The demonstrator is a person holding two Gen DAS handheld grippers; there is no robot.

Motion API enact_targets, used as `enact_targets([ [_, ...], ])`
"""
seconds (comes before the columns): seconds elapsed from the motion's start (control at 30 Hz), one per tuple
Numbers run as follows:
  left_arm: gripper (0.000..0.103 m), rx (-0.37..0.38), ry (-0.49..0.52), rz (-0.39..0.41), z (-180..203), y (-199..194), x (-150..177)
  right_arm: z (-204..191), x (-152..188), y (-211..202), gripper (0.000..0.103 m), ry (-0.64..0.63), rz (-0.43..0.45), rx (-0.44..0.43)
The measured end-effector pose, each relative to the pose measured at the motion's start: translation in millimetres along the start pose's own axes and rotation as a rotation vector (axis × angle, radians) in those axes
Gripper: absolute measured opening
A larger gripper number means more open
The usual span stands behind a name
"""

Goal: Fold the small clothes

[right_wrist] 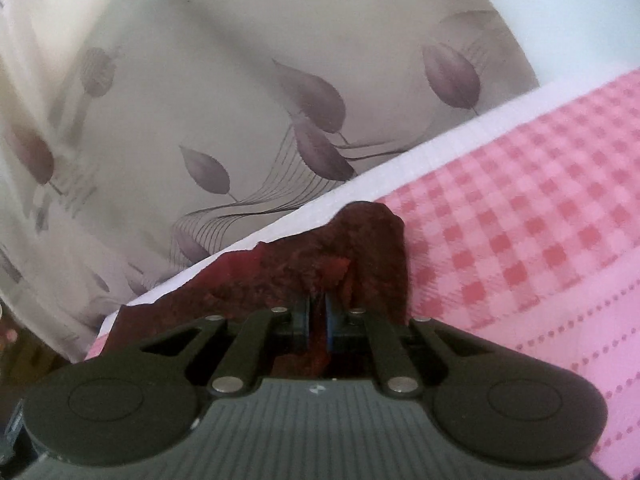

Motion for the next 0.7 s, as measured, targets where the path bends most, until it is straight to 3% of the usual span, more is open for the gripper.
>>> enact_targets([
  [0.17,0.095,-0.011,0.002,0.000,-0.5,0.2,-1.3,-3.1,7.9,4.8,0.006,-0.019,-0.002,0.028],
  [0.23,0.095,0.013,0.035,-0.027,4.7,-1.7,-2.8,-3.5,6.1,-11.5,0.016,0.037,0.012,0.006],
  [0.3,0.095,0.059,0.090,-0.099,14.7,-8.0,-4.7,-5.1,9.4,-44.1,0.042,0.073,0.056,-0.016],
  [0.33,0.095,0.075,0.117,-0.132,20.2,-15.7,-5.4,-8.3,15.3,-63.1,0.046,0.062,0.048,-0.030],
  [0.5,0.095,0.111,0.205,-0.247,24.8,-75.5,-5.4,-14.8,78.6,-156.6,0.069,-0.045,-0.141,-0.124],
  [0.6,0.095,0.112,0.174,-0.269,9.1,-116.4,-6.0,-13.0,119.5,-199.9,0.069,-0.083,-0.221,-0.115],
  [0.7,0.095,0.093,0.121,-0.305,-12.6,-151.5,-3.0,-11.4,159.3,-230.6,0.069,-0.040,-0.285,-0.117],
])
Point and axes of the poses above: each gripper's, at about its wrist camera, not at the fingertips, and y roughly the way its jaws point, z to its right, x to its underside, the point moved 6 cm from there along y, roughly the way its jaws point, and after that the axes turned 1 degree about z, right-handed, at the moved point
